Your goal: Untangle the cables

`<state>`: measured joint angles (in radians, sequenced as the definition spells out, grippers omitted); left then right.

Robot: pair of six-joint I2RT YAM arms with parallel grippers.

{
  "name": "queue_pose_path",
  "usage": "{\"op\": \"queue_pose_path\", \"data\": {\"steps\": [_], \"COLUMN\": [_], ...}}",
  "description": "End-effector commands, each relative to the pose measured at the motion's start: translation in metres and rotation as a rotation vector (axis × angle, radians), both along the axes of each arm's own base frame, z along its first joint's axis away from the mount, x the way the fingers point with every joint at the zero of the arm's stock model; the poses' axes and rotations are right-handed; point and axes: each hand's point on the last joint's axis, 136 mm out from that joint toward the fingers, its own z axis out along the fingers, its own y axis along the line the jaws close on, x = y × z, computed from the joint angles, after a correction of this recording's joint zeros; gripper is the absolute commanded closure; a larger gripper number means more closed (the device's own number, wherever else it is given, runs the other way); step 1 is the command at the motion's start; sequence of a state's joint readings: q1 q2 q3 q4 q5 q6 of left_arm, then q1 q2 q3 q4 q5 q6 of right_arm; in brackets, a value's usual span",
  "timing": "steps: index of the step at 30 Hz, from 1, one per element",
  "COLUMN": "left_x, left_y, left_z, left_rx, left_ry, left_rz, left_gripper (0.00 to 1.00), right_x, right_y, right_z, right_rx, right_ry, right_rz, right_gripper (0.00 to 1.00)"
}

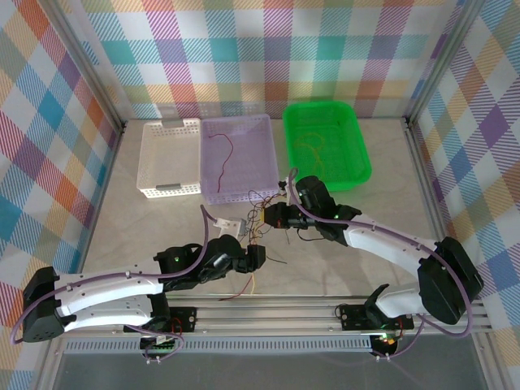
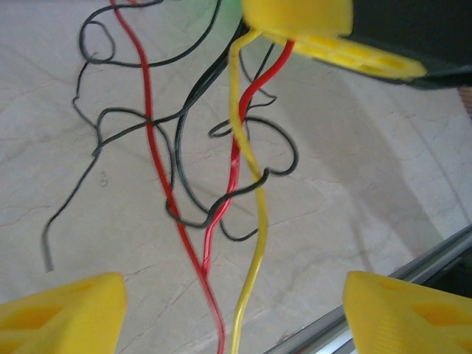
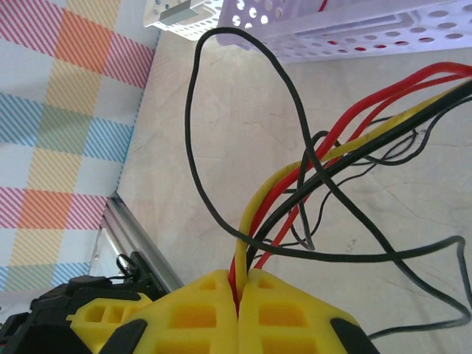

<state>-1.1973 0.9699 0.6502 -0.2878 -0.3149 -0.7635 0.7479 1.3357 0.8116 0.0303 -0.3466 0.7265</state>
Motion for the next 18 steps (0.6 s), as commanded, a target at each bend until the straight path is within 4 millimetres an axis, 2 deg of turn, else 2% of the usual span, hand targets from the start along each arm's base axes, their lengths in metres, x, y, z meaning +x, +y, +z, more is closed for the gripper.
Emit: {"op": "queue_pose_path", "data": {"steps": [1,6,13,18], "left_x": [0.003,0.006,0.006,0.005], "left_y": [-0.004,-0.002,0.002,0.001], "left_z": [0.018,0.022,0.031,0.029], "left_rx": [-0.075,-0.087,-0.128,-0.125], "left_ry": [-0.052,-0.077,-0.097,-0.09], "left_rz": [0.003,0.015,0.025,0.016], "left_gripper": [0.31,0.46,0.62,0.77], "right_x": [-0.01,-0.017,-0.02,-0.02], "right_y": [0.011,0.019,0.022,0.023], "right_z": [0.014,0.016,0.016,0.018], "right_rx": [0.082,0.137,0.148,0.148], "right_ry": [-0.011,0.009,0.017,0.013], "right_rz": [0.058,0.102,0.12,0.119], "right_gripper": [1.0,1.0,1.0,1.0]}}
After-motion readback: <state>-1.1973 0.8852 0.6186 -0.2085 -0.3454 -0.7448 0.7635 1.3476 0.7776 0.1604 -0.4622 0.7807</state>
